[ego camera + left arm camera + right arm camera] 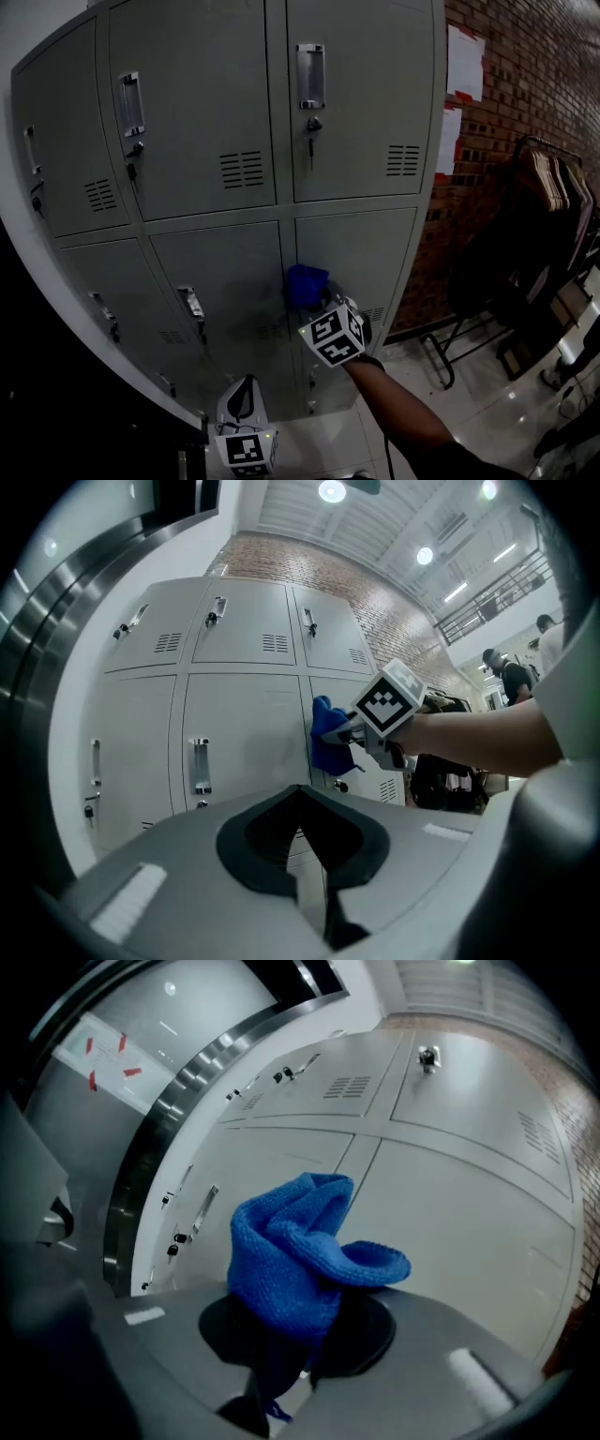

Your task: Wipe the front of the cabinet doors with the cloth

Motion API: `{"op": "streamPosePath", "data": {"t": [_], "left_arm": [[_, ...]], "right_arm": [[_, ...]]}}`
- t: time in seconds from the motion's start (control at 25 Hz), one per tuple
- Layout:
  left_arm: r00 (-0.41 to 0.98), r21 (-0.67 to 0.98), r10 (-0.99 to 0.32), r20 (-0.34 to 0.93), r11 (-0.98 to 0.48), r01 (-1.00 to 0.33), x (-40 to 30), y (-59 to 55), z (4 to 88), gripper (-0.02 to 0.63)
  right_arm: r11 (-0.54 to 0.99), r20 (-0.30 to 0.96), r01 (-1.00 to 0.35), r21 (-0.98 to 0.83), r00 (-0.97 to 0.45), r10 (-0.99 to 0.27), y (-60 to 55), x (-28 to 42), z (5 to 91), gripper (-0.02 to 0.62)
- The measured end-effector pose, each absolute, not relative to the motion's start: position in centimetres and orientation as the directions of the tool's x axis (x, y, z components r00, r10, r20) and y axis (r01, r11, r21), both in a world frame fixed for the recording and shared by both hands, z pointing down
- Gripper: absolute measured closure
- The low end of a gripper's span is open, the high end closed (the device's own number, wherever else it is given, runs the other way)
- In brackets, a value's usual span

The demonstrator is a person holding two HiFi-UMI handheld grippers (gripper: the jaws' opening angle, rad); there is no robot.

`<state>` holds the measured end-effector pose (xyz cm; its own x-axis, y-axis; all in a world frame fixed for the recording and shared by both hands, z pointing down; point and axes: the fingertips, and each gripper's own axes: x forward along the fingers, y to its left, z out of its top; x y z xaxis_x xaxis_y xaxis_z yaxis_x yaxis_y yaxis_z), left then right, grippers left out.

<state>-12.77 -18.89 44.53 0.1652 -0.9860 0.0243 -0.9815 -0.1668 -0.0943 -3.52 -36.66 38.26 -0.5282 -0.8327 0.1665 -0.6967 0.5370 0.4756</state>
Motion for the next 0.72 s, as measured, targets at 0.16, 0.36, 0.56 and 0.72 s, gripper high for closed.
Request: {"op": "streamPosePath", "data": {"t": [0.16,0.36,0.56,0.72], "left_arm": [[0.166,-0.086,-0.986,0.026,-0.167,-0.982,-13.2,-18.7,44.6,0.594],[0.15,-0.078,-0.988,0.026,-0.152,-0.985,-13.9,-18.8,44.5,0.594],[0.16,-0.074,-0.987,0.012,-0.161,-0.984,-13.4,-19.0,43.6,0.594],[0.166,-0.076,-0.986,0.022,-0.167,-0.983,-12.7,-18.8,44.2,0.594]], "right_arm": [[0.525,0.184,-0.716,0.459,-0.502,-0.845,-37.4,-2.2,39.0,0.512],[0.48,0.179,-0.751,0.454,-0.451,-0.874,-38.2,1.0,39.2,0.514],[0.431,0.171,-0.778,0.457,-0.399,-0.901,-38.7,4.6,38.8,0.514],[0.384,0.162,-0.809,0.445,-0.349,-0.923,-39.2,8.9,38.6,0.512]]}}
